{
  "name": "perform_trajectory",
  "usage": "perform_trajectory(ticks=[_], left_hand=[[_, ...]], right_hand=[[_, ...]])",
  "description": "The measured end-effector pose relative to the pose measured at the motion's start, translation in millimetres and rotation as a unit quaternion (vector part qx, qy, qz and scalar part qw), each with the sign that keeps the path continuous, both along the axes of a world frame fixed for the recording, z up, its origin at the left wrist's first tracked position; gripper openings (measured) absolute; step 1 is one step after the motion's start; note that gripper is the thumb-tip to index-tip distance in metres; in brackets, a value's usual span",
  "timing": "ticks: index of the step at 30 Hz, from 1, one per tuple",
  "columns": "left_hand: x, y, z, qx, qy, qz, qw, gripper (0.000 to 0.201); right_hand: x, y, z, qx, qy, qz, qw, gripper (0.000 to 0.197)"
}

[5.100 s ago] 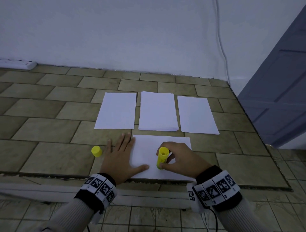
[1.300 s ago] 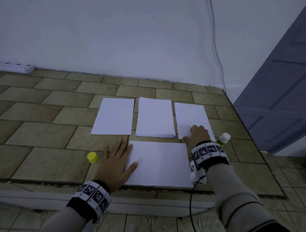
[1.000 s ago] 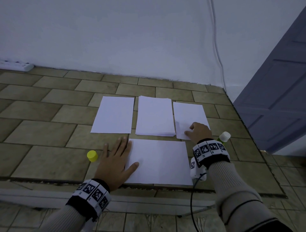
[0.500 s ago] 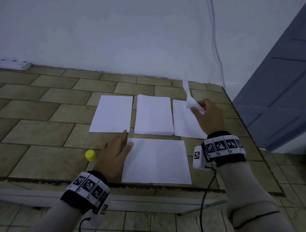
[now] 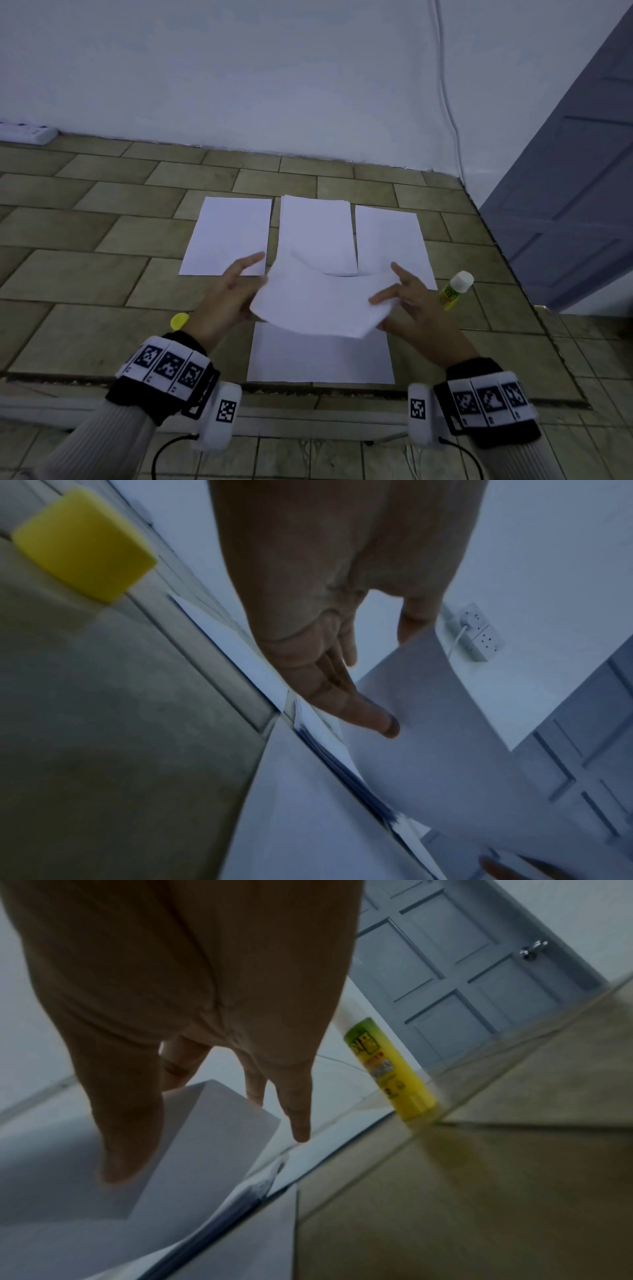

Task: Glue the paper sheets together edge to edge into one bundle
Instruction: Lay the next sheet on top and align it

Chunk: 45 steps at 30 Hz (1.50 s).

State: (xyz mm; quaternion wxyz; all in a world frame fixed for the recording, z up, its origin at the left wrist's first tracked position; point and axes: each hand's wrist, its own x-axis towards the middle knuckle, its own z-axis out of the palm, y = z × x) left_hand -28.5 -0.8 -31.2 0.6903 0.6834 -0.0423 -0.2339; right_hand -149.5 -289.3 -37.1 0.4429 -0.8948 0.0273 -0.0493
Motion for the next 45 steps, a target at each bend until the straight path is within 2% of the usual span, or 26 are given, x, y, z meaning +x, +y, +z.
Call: perform_trajectory(ticks=[5, 12, 17, 20, 23, 28, 31, 37, 45], left_hand=[[-4.9, 3.9, -12.5, 0.067, 0.008, -0.093, 0.993, 0.039], [-8.1, 9.1, -23.9, 0.069, -0.023, -0.077, 0.994, 0.029], [-9.6, 14.5, -23.2, 0.073, -0.042, -0.09, 0.992, 0.032], [-9.2, 17.5, -24.2, 0.108, -0.069, -0.112, 0.985, 0.036], [-10.5, 19.3, -25.9, 0.134, -0.091, -0.12, 0.979, 0.034], [-11.4, 21.4, -35.2, 0.262, -0.194, -0.149, 0.934, 0.035], [-14.2, 18.9, -33.9, 0.294, -0.244, -0.148, 0.912, 0.035], [-20.6, 17.8, -30.5, 0.326, -0.279, -0.145, 0.891, 0.026], [-21.0, 18.6, -28.9, 0.342, -0.278, -0.153, 0.885, 0.027]], right_hand=[[-7.4, 3.4, -12.1, 0.031, 0.021, 0.001, 0.999, 0.044], [-13.2, 2.3, -6.3, 0.202, 0.046, -0.013, 0.978, 0.041], [-13.0, 1.1, -0.3, 0.222, 0.107, -0.046, 0.968, 0.034], [-12.8, 4.4, 0.4, 0.179, 0.123, -0.063, 0.974, 0.019], [-14.1, 4.9, -3.6, 0.058, 0.108, -0.092, 0.988, 0.016], [-18.4, 9.0, -6.7, -0.027, 0.122, -0.066, 0.99, 0.024], [-19.1, 11.8, -11.3, -0.059, 0.133, -0.053, 0.988, 0.028], [-15.6, 16.6, -22.1, -0.1, 0.12, -0.061, 0.986, 0.031], [-16.1, 15.4, -22.9, -0.092, 0.129, -0.056, 0.986, 0.031]])
